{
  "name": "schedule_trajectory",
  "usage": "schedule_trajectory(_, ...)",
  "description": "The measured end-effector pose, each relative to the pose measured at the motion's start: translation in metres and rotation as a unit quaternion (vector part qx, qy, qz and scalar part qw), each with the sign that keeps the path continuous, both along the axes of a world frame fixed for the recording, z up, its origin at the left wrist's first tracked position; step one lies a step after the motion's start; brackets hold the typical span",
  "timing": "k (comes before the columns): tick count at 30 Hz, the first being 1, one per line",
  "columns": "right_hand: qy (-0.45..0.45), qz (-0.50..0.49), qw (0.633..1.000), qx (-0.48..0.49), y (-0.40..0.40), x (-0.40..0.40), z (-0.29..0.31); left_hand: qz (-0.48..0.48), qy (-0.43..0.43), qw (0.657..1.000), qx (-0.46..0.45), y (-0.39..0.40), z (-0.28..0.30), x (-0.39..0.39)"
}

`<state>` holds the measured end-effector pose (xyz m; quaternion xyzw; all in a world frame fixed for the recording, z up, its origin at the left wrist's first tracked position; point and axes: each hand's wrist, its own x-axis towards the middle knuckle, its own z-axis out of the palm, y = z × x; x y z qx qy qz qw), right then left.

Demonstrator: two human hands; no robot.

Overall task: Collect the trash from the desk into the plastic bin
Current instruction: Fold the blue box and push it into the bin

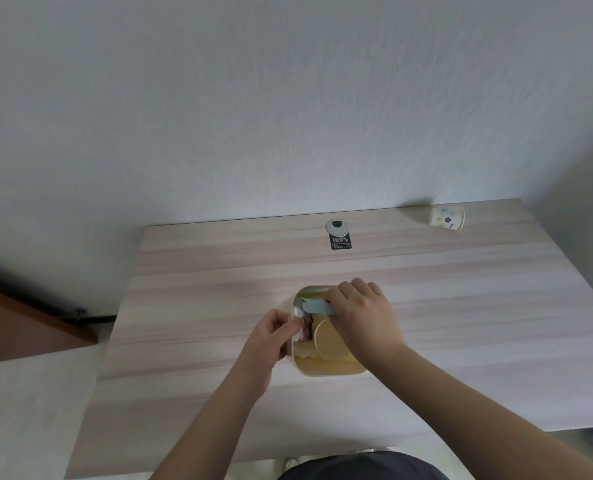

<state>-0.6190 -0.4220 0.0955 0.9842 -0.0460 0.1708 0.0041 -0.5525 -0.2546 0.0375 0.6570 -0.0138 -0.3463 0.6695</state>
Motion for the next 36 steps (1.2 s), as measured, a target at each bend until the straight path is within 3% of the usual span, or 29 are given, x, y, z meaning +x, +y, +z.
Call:
schedule_trajectory(16, -0.005, -0.019, 1.0, 0.024, 0.002, -0.025, 0.015, 0.039, 0.033, 0.998, -0.025, 0.0, 0.003, -0.003)
schedule_trajectory(22, -0.008, -0.023, 0.995, 0.099, 0.001, -0.029, 0.01, 0.014, 0.022, 0.999, -0.028, -0.001, 0.004, -0.01)
schedule_trajectory(36, 0.032, 0.001, 0.992, 0.123, 0.026, -0.055, 0.005, 0.004, 0.022, 0.999, -0.036, 0.008, -0.001, -0.027)
